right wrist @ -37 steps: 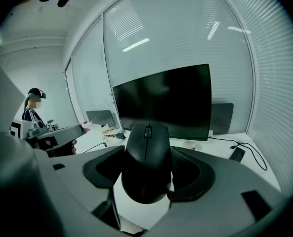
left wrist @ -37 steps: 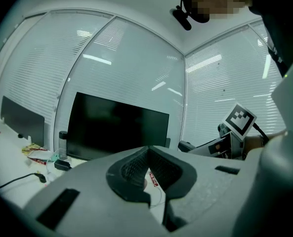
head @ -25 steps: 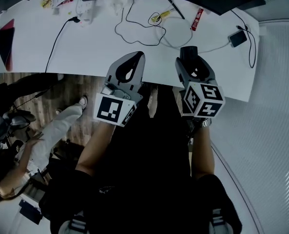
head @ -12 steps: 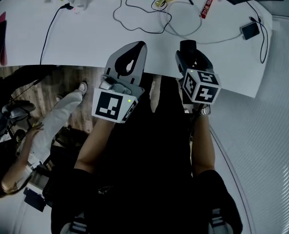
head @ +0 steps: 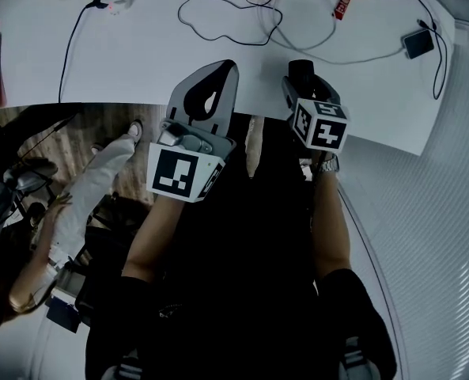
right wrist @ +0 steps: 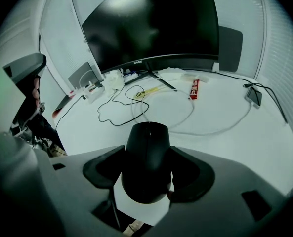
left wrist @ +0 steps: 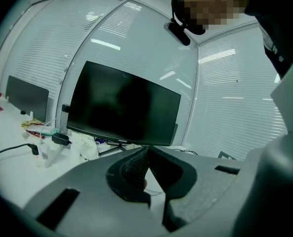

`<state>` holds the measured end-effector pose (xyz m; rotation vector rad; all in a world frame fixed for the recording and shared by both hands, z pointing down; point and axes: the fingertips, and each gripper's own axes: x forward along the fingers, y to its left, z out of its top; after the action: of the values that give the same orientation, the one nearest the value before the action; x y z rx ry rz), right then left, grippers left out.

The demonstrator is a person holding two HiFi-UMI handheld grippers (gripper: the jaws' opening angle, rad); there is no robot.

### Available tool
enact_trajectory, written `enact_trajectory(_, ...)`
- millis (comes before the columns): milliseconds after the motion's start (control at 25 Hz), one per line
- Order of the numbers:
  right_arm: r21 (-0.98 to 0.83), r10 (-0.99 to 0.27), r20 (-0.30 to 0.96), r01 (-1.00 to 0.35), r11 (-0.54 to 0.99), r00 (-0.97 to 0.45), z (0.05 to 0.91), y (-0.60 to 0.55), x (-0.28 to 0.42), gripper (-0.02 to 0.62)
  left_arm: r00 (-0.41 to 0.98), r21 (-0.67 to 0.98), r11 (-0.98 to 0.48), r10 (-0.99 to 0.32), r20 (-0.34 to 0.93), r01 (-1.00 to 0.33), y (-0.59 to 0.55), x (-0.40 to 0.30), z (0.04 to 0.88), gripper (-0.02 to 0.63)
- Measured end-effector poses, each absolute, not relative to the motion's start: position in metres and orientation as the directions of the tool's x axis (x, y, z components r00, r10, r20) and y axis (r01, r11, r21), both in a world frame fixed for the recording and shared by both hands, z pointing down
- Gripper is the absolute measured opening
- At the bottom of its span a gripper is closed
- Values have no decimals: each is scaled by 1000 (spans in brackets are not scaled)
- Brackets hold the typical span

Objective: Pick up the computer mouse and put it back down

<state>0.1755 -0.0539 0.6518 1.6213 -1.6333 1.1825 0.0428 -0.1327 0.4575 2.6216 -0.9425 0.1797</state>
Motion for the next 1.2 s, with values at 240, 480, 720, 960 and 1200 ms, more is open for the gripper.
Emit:
enact_trajectory(240,-214,-454,881,-969,-127,-135,686,-42,181,287,775,271,-726,-581,248,-632,-122,52,473,6)
enact_trajectory(480,-222,-439,887,-967,-128,-145,692,-40,179,287,772,287,-717,-577,266,-635,-120,51,479,6)
enact_trajectory(720,-206,-427,893,-972,-109,-141,691,-39,176,287,770,297,-711,-575,276,-638,-117,50,481,6)
enact_trajectory(960,-164,-406,908,-980,-116,-104,696,-41,176,287,764,302,-702,-583,276,-645,-117,49,482,6)
enact_trajectory(1200,-205,-407,902,-972,-116,-142,699,-43,174,288,756,291,-698,-589,285,-654,-119,47,482,6)
